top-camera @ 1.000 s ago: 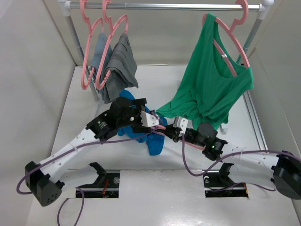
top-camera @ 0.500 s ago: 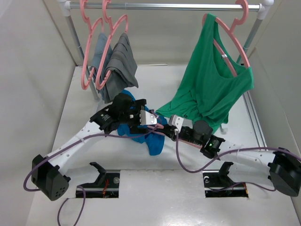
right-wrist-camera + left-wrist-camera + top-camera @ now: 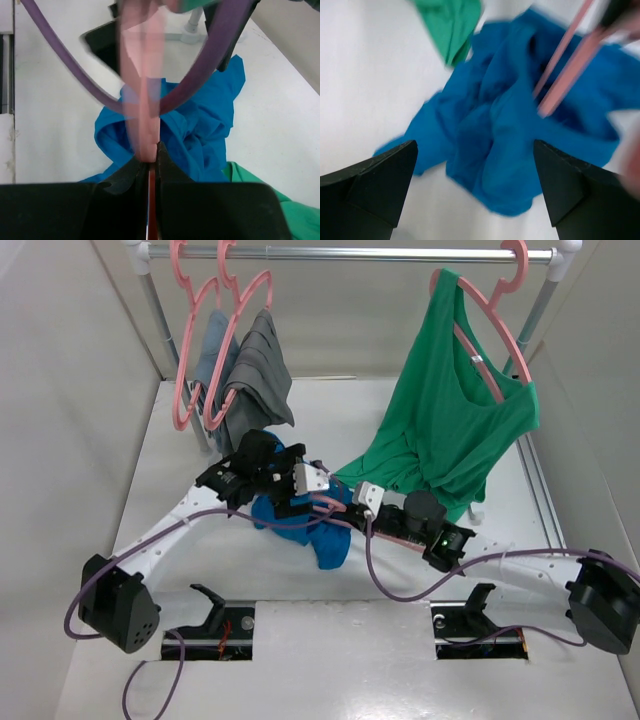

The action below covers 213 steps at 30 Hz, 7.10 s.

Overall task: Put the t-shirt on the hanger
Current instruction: Place tshirt on hanger

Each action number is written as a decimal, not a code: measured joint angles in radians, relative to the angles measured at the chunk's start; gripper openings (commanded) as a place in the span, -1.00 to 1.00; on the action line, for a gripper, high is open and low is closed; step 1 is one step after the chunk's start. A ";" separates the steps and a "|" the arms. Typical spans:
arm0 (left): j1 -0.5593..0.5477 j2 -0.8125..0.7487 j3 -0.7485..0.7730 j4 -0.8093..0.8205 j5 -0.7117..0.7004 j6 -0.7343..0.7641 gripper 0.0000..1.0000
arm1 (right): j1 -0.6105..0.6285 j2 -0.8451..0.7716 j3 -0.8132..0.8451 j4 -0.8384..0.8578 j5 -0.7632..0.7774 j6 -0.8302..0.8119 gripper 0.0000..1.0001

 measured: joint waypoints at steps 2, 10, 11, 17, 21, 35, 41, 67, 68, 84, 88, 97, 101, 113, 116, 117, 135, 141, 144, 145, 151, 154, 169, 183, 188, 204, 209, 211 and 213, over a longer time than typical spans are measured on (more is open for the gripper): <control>0.048 0.025 0.009 -0.008 0.010 -0.002 1.00 | 0.000 0.000 0.006 -0.004 -0.011 -0.006 -1.00; 0.135 0.096 0.014 -0.126 0.055 0.040 1.00 | 0.000 0.000 0.021 -0.016 -0.033 -0.021 -1.00; 0.134 0.096 0.014 -0.129 0.058 0.036 1.00 | 0.000 0.000 0.022 -0.017 -0.035 -0.024 -1.00; 0.145 0.096 0.013 -0.119 0.075 -0.008 0.95 | 0.000 0.000 0.028 -0.020 -0.037 -0.028 -1.00; 0.214 0.091 0.013 -0.097 0.150 -0.031 0.64 | 0.000 -0.003 0.031 -0.020 -0.040 -0.028 -1.00; 0.289 0.084 -0.083 -0.096 0.355 0.183 0.82 | 0.000 -0.034 0.031 -0.021 -0.048 -0.031 -1.00; 0.243 0.088 -0.116 0.042 0.349 0.158 0.60 | 0.000 -0.039 0.031 -0.021 -0.050 -0.031 -1.00; 0.120 0.114 0.033 -0.175 0.449 0.160 -1.00 | -0.002 -0.054 0.078 0.023 -0.041 -0.032 -1.00; 0.119 0.114 0.031 -0.175 0.448 0.158 -1.00 | -0.002 -0.049 0.080 0.026 -0.039 -0.037 -1.00; 0.097 0.056 0.008 0.099 0.172 -0.318 -1.00 | -0.017 -0.127 0.234 -0.253 0.327 0.064 0.74; 0.097 0.043 0.005 0.123 0.138 -0.380 -1.00 | -0.017 -0.153 0.328 -0.409 0.379 0.119 0.68; 0.097 0.005 -0.058 0.189 0.108 -0.457 -1.00 | -0.017 0.103 0.303 -0.542 0.260 0.257 0.49; 0.097 0.005 -0.072 0.206 0.098 -0.481 -1.00 | -0.011 0.209 0.285 -0.552 0.238 0.289 0.49; 0.109 0.005 -0.097 0.241 0.097 -0.516 -1.00 | 0.082 0.375 0.322 -0.498 0.274 0.341 0.27; 0.109 0.005 -0.097 0.250 0.098 -0.525 -1.00 | 0.089 0.417 0.322 -0.487 0.310 0.346 -0.20; 0.109 0.005 -0.097 0.252 0.098 -0.527 -1.00 | 0.090 0.434 0.325 -0.486 0.319 0.351 -0.28; 0.191 -0.014 -0.097 0.058 0.206 -0.222 -1.00 | -0.213 -0.194 -0.059 -0.509 0.456 0.595 -1.00; 0.187 -0.047 -0.097 -0.081 0.243 0.074 -1.00 | -0.305 -0.408 -0.093 -0.587 0.453 0.639 -1.00; 0.187 -0.048 -0.102 -0.104 0.240 0.161 -1.00 | -0.317 -0.444 -0.089 -0.644 0.451 0.644 -1.00; 0.187 -0.049 -0.110 -0.096 0.231 0.173 -1.00 | -0.320 -0.453 -0.086 -0.661 0.449 0.643 -1.00; 0.174 -0.052 -0.201 0.035 0.091 0.175 -1.00 | -0.333 -0.538 -0.040 -0.772 0.447 0.639 -1.00; 0.168 -0.058 -0.232 0.092 0.071 0.193 -1.00 | -0.333 -0.590 -0.033 -0.820 0.448 0.638 -1.00; 0.137 -0.064 -0.312 0.347 -0.050 0.159 -1.00 | -0.335 -0.665 0.029 -0.935 0.418 0.537 -1.00; 0.119 -0.040 -0.351 0.376 -0.196 0.167 -1.00 | -0.357 -0.586 0.182 -0.955 0.222 0.283 -1.00; 0.127 -0.061 -0.360 0.378 -0.190 0.195 -1.00 | -0.357 -0.588 0.183 -0.975 0.216 0.278 -1.00; 0.127 -0.053 -0.422 0.451 -0.189 0.283 -1.00 | -0.351 -0.626 0.248 -1.085 0.141 0.232 -1.00; 0.061 -0.053 -0.424 0.402 -0.329 0.298 -1.00 | -0.361 -0.553 0.259 -1.022 -0.069 0.172 -1.00; 0.021 -0.043 -0.424 0.367 -0.399 0.297 -1.00 | -0.362 -0.503 0.259 -0.959 -0.145 0.164 -1.00; 0.000 -0.021 -0.407 0.333 -0.446 0.293 -1.00 | -0.359 -0.462 0.267 -0.911 -0.188 0.163 -1.00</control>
